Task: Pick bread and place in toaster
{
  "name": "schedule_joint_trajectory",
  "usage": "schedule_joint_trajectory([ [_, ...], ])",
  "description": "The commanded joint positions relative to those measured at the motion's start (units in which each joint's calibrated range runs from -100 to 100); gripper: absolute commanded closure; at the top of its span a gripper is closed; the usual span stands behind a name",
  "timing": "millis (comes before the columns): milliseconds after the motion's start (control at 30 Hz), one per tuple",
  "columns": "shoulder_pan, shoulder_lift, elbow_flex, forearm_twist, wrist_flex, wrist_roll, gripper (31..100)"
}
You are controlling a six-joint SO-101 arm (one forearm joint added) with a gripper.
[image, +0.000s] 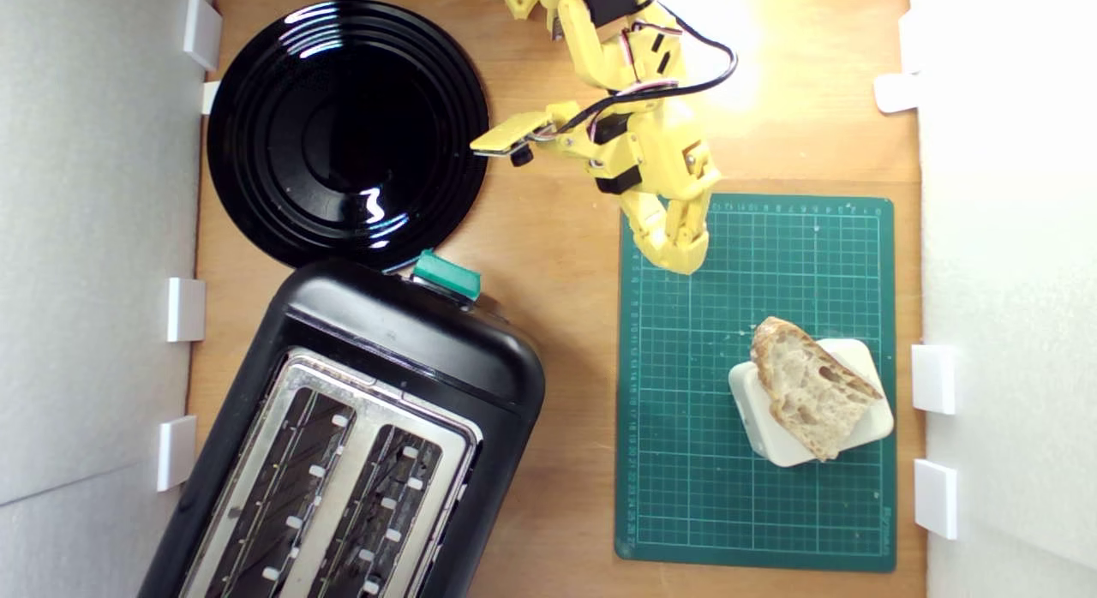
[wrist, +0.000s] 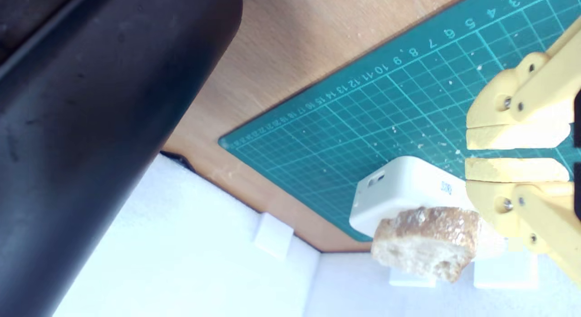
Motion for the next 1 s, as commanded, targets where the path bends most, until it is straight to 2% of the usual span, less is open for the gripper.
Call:
schedule_joint_trajectory([
  [0, -0.09, 1.37, -1.77, 0.37, -5.72, -1.32, 81.8],
  [367, -0.17, 13.94, -2.04, 0.55, -20.65, -1.27, 81.3],
  [667, -0.34, 20.92, -3.22, 0.10, -28.33, -0.85, 80.5],
  [733, -0.42, 21.67, -3.49, -0.17, -29.10, -0.80, 77.0],
  [900, -0.50, 23.92, -3.68, -0.35, -31.49, 0.88, 62.9],
  [967, -0.50, 24.58, -3.68, -0.44, -32.60, 0.88, 60.1],
])
